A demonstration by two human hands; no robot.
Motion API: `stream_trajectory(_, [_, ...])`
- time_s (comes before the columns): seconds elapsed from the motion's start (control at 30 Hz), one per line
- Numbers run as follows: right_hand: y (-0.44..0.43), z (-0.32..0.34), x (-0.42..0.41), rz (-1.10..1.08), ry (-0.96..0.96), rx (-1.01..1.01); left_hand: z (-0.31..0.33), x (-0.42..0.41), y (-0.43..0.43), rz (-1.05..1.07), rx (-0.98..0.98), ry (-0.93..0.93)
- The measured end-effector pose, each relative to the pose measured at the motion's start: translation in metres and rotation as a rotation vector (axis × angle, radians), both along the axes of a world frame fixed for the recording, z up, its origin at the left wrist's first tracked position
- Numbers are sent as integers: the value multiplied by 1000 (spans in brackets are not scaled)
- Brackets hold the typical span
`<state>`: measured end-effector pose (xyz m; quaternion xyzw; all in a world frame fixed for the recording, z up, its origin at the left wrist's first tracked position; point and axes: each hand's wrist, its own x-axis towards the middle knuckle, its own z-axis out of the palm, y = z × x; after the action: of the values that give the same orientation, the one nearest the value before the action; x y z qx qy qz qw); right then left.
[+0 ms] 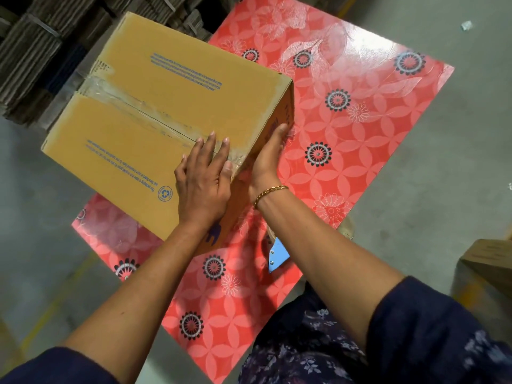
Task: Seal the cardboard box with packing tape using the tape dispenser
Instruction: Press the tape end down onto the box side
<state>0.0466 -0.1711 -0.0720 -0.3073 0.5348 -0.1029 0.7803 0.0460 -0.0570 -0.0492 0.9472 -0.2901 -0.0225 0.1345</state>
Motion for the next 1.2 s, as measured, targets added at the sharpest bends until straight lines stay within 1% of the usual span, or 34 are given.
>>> stream_trajectory(0.07, [-4, 0, 4, -21, 40, -104, -2, 1, 1, -1, 3, -1])
stream_trajectory(0.1, [-2, 3, 6, -17, 78, -138, -3, 3, 2, 0, -8, 5])
stream_trajectory(0.17, [6, 6, 8, -83, 127, -171, -5, 4, 2, -1, -10, 11])
stream_trajectory(0.43, [10, -24, 10, -254, 154, -307, -5, 1, 1, -12, 12, -23])
stream_trajectory(0.53, [8, -35, 11, -279, 182, -348, -6, 4, 1, -13, 6, -21])
stream_trajectory(0.67, [4, -41, 9, -281, 229, -488, -7, 6, 0, -12, 9, -28])
stream_trajectory(0.73, [4, -43, 6, -245, 243, -447, -6, 5, 0, -2, -4, -19])
stream_trajectory(0.83, [17, -39, -1, -245, 178, -255, -5, 5, -1, 2, -10, -17])
stream_trajectory(0.9, [29, -35, 1, -187, 160, -160, -5, 5, 0, 1, -7, -19])
stream_trajectory(0.93, [33, -33, 2, -161, 175, -164, -5, 4, 0, 1, -3, -20])
stream_trajectory(1.1, [30, -38, 1, -135, 279, -338, -5, 4, -2, 0, 14, -30])
stream_trajectory(1.2, [28, -46, -1, -145, 284, -412, -6, 5, -2, -2, 16, -41])
